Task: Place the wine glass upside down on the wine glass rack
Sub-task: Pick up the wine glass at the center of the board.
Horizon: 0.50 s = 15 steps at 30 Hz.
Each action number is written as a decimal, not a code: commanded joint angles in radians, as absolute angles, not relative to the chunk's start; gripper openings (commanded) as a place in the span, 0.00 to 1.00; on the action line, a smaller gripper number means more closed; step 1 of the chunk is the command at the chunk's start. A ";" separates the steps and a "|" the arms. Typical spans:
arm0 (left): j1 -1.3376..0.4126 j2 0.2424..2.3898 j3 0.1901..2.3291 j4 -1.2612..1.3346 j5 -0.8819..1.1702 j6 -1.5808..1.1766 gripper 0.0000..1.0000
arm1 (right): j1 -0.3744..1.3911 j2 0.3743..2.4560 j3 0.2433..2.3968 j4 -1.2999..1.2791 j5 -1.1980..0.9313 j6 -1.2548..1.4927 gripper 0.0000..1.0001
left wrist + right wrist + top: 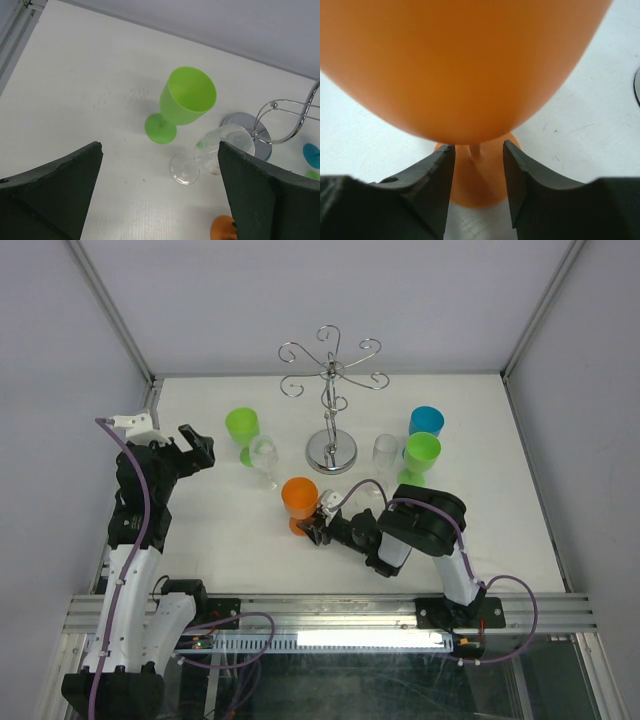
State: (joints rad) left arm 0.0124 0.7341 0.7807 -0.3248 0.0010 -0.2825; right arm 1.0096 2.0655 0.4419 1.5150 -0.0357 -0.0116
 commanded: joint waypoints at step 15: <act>0.008 0.777 0.803 -0.307 0.038 -0.287 0.99 | 1.006 2.089 0.556 1.643 -0.016 -0.054 0.48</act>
